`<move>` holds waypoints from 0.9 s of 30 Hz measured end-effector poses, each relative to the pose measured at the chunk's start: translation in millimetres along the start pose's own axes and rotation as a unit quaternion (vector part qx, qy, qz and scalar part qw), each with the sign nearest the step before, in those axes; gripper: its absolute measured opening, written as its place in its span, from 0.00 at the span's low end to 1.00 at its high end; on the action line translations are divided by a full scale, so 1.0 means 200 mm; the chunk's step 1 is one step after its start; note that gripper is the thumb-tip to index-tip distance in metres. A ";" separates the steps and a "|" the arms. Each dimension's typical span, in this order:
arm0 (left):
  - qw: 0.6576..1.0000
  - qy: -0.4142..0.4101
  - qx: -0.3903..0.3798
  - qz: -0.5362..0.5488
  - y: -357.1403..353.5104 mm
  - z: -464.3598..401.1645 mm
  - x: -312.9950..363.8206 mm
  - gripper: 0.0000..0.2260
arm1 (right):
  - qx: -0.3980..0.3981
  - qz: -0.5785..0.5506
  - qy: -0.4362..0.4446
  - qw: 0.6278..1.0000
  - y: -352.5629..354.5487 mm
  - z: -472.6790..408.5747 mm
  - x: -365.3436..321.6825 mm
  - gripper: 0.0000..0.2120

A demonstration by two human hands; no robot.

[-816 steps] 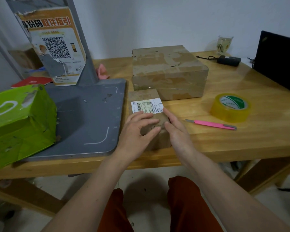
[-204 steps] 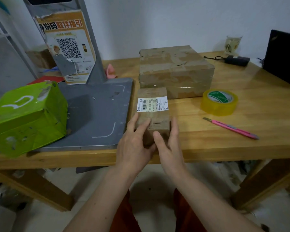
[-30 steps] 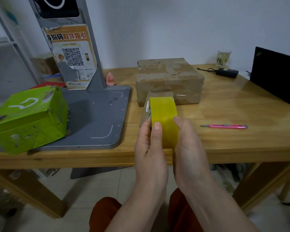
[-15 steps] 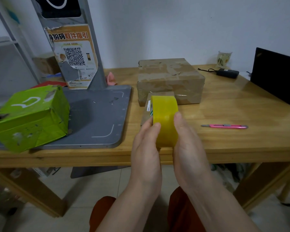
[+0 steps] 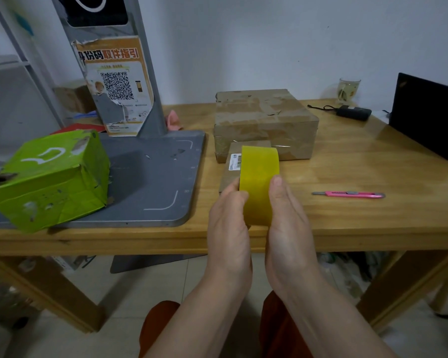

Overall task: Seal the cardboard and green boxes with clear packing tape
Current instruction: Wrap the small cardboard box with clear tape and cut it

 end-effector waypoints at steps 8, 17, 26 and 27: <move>1.000 0.003 0.010 -0.011 0.02 0.00 -0.02 0.14 | -0.002 -0.018 0.007 1.000 0.00 0.00 0.02 0.17; 0.999 0.035 0.009 0.008 0.02 0.01 -0.04 0.17 | 0.006 -0.014 0.011 1.000 0.01 0.00 0.04 0.16; 1.000 0.012 0.007 -0.014 0.01 0.03 -0.03 0.15 | 0.007 -0.010 0.026 1.000 0.02 0.00 0.02 0.15; 1.000 0.010 0.016 -0.014 0.01 0.03 -0.03 0.13 | 0.003 -0.008 0.020 1.000 0.01 0.00 0.02 0.16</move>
Point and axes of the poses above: each hand's wrist, its own z-axis away from the middle knuckle, its own y-axis out of the back of the hand, x = y × z, the point moved 3 cm from there along -z, towards the middle knuckle, and after that the axes turned 3 degrees about z, right-handed, at the moved point
